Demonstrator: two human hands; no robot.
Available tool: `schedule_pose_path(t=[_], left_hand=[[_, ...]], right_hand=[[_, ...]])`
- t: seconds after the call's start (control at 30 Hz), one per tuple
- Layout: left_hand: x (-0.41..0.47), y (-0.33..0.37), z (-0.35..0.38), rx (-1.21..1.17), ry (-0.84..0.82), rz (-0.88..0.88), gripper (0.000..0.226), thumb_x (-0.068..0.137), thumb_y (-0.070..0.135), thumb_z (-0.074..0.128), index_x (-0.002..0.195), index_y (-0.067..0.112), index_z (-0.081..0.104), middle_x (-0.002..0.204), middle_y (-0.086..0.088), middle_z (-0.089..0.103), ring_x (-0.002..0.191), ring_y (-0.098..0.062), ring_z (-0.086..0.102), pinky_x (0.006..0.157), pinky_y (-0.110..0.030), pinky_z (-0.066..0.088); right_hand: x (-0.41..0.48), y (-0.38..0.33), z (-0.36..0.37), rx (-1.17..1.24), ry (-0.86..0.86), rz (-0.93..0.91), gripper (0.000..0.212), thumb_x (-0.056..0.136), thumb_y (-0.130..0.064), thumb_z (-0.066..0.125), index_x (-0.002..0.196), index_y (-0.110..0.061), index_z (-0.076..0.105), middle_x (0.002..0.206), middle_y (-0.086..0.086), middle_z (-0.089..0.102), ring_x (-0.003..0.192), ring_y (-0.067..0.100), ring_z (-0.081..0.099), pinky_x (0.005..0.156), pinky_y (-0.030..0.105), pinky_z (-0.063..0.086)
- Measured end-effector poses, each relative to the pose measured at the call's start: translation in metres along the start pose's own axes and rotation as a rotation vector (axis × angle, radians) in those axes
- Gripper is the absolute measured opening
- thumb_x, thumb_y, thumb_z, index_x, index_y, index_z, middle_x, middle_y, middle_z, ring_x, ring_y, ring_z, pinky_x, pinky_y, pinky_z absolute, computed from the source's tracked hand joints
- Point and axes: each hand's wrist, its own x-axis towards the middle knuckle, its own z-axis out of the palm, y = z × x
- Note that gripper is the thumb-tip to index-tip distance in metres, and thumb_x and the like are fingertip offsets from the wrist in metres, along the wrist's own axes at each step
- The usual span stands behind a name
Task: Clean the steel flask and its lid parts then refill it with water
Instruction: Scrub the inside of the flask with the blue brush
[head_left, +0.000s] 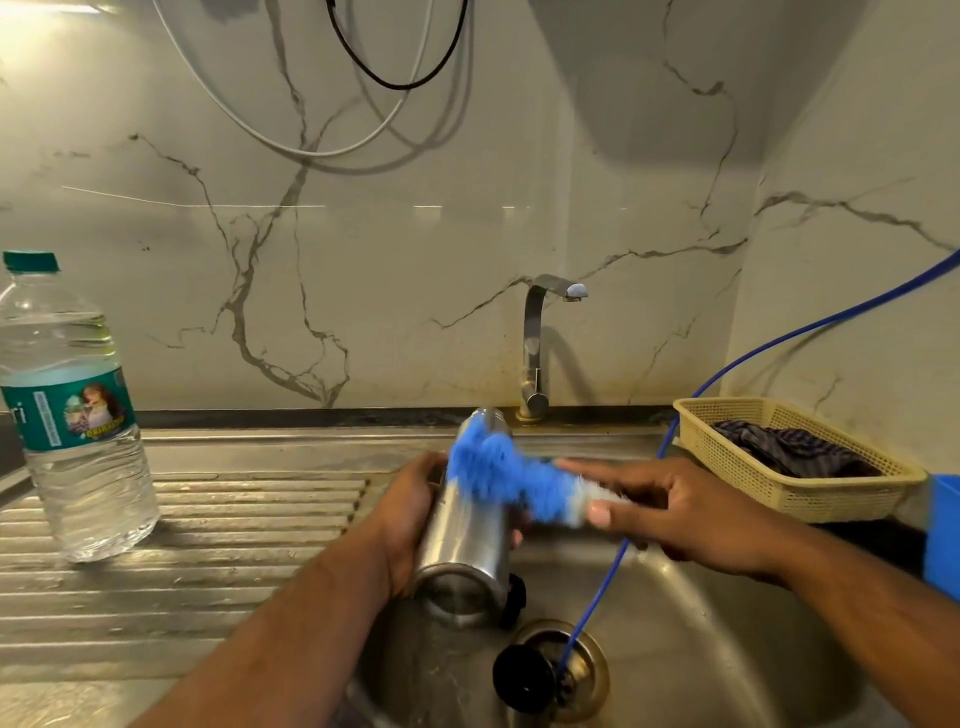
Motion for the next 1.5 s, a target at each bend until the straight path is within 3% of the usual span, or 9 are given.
schedule_pose_path(t=[0.13,0.3,0.47,0.6,0.77,0.97,1.13,1.37,1.5], left_hand=[[0.002,-0.002,-0.005,0.113,0.071,0.038,0.061,0.093,0.055,0.053,0.126,0.004,0.057,0.086,-0.023,0.072,0.073,-0.035,0.071,0.071,-0.042,0.056],[-0.002,-0.004,-0.001,0.133,-0.027,-0.003,0.103,0.053,0.063,0.091,0.132,0.006,0.056,0.111,-0.029,0.063,0.087,-0.045,0.068,0.088,-0.065,0.054],[0.000,-0.003,0.000,0.111,0.001,0.074,0.062,0.085,0.058,0.061,0.125,0.010,0.060,0.090,-0.021,0.067,0.073,-0.034,0.068,0.066,-0.043,0.062],[0.002,0.000,-0.003,0.134,0.089,0.130,0.047,0.104,0.042,0.043,0.132,0.007,0.055,0.092,-0.020,0.068,0.064,-0.027,0.071,0.054,-0.034,0.057],[-0.001,-0.002,0.001,0.238,-0.008,0.056,0.084,0.075,0.070,0.072,0.131,0.008,0.062,0.115,-0.026,0.072,0.104,-0.044,0.069,0.095,-0.055,0.056],[0.003,-0.001,-0.001,0.102,0.004,0.055,0.080,0.083,0.064,0.067,0.131,0.000,0.058,0.087,-0.023,0.065,0.065,-0.036,0.068,0.067,-0.052,0.061],[-0.004,0.005,-0.004,0.029,0.024,0.119,0.048,0.104,0.048,0.043,0.131,0.010,0.054,0.098,-0.026,0.074,0.085,-0.037,0.073,0.072,-0.043,0.061],[0.002,0.000,-0.002,0.187,-0.017,0.069,0.084,0.077,0.070,0.068,0.126,0.002,0.064,0.112,-0.028,0.071,0.088,-0.039,0.071,0.083,-0.051,0.059],[0.007,0.000,-0.009,0.117,0.010,0.082,0.080,0.073,0.065,0.069,0.126,0.004,0.061,0.097,-0.023,0.073,0.076,-0.034,0.073,0.070,-0.043,0.059]], right_hand=[[-0.007,-0.009,-0.004,-0.002,-0.253,-0.013,0.046,0.092,-0.033,0.071,0.133,-0.051,0.061,0.123,-0.020,0.070,0.105,0.000,0.066,0.085,0.023,0.056],[0.002,0.001,0.002,-0.087,0.227,0.012,0.042,0.094,-0.045,0.063,0.133,-0.058,0.055,0.096,-0.026,0.073,0.070,-0.006,0.062,0.059,0.008,0.043],[0.000,-0.002,0.005,-0.023,-0.029,0.000,0.046,0.094,-0.043,0.063,0.138,-0.053,0.054,0.118,-0.026,0.070,0.081,-0.012,0.062,0.063,0.008,0.045],[-0.005,-0.009,0.004,-0.003,-0.262,-0.021,0.042,0.096,-0.030,0.067,0.136,-0.039,0.061,0.128,-0.024,0.067,0.119,-0.006,0.060,0.096,0.017,0.051],[0.004,-0.001,0.003,0.002,0.269,-0.012,0.037,0.097,-0.041,0.059,0.132,-0.052,0.058,0.073,-0.026,0.067,0.065,-0.006,0.059,0.055,0.006,0.041],[0.001,-0.001,0.005,0.048,0.087,-0.008,0.045,0.094,-0.042,0.064,0.136,-0.054,0.055,0.075,-0.027,0.068,0.052,-0.002,0.051,0.051,0.010,0.037],[-0.007,-0.010,0.003,-0.006,-0.277,-0.055,0.044,0.095,-0.030,0.069,0.137,-0.042,0.061,0.128,-0.019,0.069,0.114,0.004,0.066,0.096,0.024,0.053],[0.007,0.007,0.002,-0.095,0.302,-0.039,0.045,0.087,-0.057,0.064,0.130,-0.066,0.053,0.118,-0.032,0.068,0.103,-0.011,0.063,0.091,0.023,0.051],[0.000,-0.002,0.003,-0.050,-0.055,-0.043,0.046,0.089,-0.042,0.075,0.133,-0.048,0.062,0.127,-0.028,0.066,0.118,-0.004,0.062,0.104,0.028,0.051]])
